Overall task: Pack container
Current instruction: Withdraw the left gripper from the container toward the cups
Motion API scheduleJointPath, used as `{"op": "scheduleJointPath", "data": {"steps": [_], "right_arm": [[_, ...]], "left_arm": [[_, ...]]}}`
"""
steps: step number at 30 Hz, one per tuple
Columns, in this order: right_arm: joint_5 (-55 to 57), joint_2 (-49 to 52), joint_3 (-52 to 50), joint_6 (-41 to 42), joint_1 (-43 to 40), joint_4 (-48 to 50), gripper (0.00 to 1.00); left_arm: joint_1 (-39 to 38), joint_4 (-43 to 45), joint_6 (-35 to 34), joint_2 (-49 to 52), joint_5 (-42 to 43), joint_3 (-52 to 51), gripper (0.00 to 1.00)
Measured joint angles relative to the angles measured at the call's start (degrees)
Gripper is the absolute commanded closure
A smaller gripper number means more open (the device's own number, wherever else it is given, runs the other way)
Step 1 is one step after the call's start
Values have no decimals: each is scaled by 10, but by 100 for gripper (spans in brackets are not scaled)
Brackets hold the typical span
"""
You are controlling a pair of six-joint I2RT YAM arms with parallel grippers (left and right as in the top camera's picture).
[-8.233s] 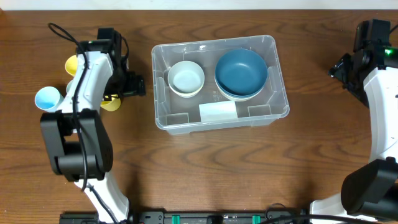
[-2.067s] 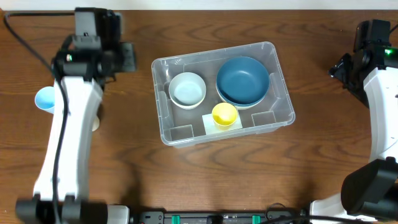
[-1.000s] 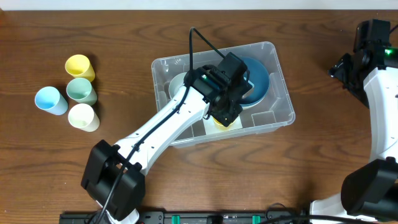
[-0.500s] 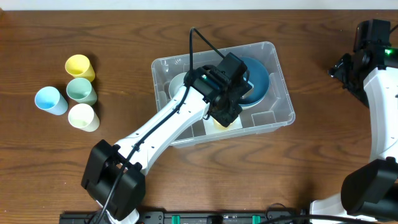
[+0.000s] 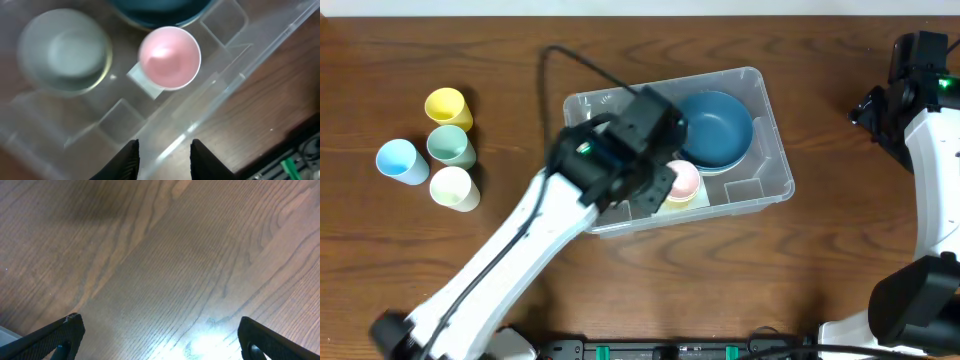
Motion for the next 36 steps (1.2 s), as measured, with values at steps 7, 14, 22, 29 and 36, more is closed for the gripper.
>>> {"op": "scheduleJointPath", "data": {"steps": [7, 14, 22, 29, 36], "right_arm": [[0, 0, 0, 0, 0, 0, 1], [0, 0, 0, 0, 0, 0, 1], [0, 0, 0, 0, 0, 0, 1], [0, 0, 0, 0, 0, 0, 1], [0, 0, 0, 0, 0, 0, 1]], "left_arm": [[0, -115, -149, -33, -76, -10, 65], [-4, -99, -262, -29, -102, -107, 65], [-26, -83, -314, -28, -92, -151, 65], [-65, -67, -364, -28, -85, -169, 65], [-75, 3, -408, -28, -84, -225, 64]]}}
